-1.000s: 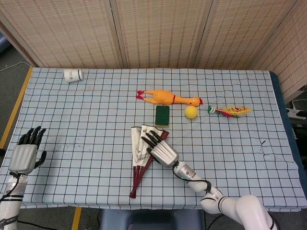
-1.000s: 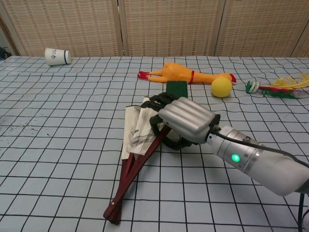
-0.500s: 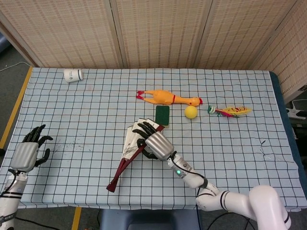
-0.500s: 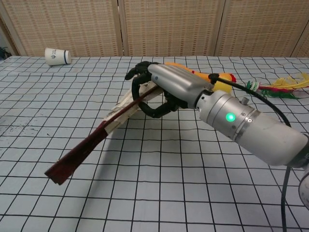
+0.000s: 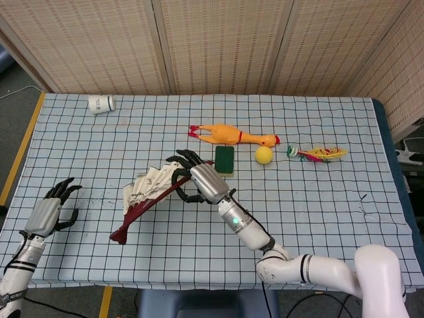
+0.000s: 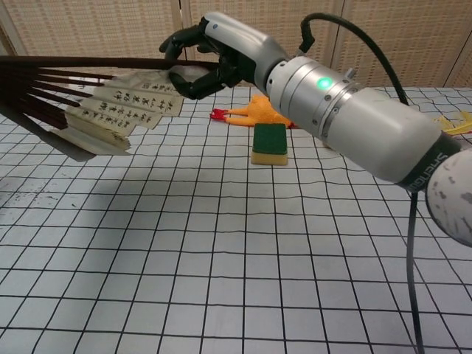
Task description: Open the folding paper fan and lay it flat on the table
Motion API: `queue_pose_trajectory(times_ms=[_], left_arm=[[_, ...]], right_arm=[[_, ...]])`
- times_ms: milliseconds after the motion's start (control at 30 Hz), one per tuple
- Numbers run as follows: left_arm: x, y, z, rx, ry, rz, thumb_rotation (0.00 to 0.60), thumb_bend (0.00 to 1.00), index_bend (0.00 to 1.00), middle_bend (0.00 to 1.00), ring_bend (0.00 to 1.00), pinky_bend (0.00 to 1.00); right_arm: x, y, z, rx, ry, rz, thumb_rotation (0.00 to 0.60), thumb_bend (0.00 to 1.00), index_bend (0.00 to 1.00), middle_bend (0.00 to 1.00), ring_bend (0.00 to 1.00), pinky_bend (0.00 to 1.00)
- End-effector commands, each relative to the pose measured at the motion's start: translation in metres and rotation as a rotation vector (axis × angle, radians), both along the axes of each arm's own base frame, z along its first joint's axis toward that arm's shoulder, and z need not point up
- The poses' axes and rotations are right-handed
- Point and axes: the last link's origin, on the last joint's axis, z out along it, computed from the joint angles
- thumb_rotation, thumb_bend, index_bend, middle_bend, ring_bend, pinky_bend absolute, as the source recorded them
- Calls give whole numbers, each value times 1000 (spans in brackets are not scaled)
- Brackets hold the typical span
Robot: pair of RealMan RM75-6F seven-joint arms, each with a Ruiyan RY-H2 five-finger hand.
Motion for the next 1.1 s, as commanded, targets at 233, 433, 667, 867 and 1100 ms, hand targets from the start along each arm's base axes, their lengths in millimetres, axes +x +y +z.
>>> queue_pose_trajectory(times_ms=[233, 433, 667, 867, 1100], left_arm=[[29, -6, 1, -45, -384, -99, 600, 453, 0, 0, 0, 80], [44, -9, -11, -51, -490, -149, 600, 443, 0, 0, 0, 79], [58, -9, -35, -114, -515, -159, 600, 442, 0, 0, 0, 77], [69, 4, -55, -72, -560, -147, 600, 444, 0, 0, 0, 74], [75, 20, -68, 22, -540, -147, 600, 436, 0, 0, 0, 74]], right_arm=[[24, -2, 1, -7, -5, 10, 600, 611, 745, 152, 0, 0], [36, -3, -2, -10, -13, 1, 600, 611, 745, 152, 0, 0], [45, -8, -9, -12, -25, -23, 600, 610, 745, 152, 0, 0], [50, -9, -17, -5, -44, -34, 600, 611, 745, 152, 0, 0], [51, -8, -19, -3, -50, -32, 600, 611, 745, 152, 0, 0]])
